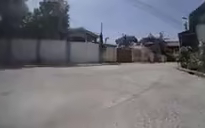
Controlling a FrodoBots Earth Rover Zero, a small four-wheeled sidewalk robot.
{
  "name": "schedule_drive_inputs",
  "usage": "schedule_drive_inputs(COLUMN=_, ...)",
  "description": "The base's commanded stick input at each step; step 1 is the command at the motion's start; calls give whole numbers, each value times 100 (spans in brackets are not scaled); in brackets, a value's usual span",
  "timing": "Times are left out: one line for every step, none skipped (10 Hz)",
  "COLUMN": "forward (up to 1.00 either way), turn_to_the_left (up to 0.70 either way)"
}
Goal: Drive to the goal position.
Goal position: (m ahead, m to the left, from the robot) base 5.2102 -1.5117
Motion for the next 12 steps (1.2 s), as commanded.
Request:
schedule_drive_inputs(forward=85, turn_to_the_left=0)
schedule_drive_inputs(forward=85, turn_to_the_left=0)
schedule_drive_inputs(forward=85, turn_to_the_left=0)
schedule_drive_inputs(forward=85, turn_to_the_left=0)
schedule_drive_inputs(forward=85, turn_to_the_left=0)
schedule_drive_inputs(forward=85, turn_to_the_left=-1)
schedule_drive_inputs(forward=85, turn_to_the_left=-10)
schedule_drive_inputs(forward=85, turn_to_the_left=-20)
schedule_drive_inputs(forward=85, turn_to_the_left=-30)
schedule_drive_inputs(forward=85, turn_to_the_left=-34)
schedule_drive_inputs(forward=85, turn_to_the_left=-34)
schedule_drive_inputs(forward=85, turn_to_the_left=-34)
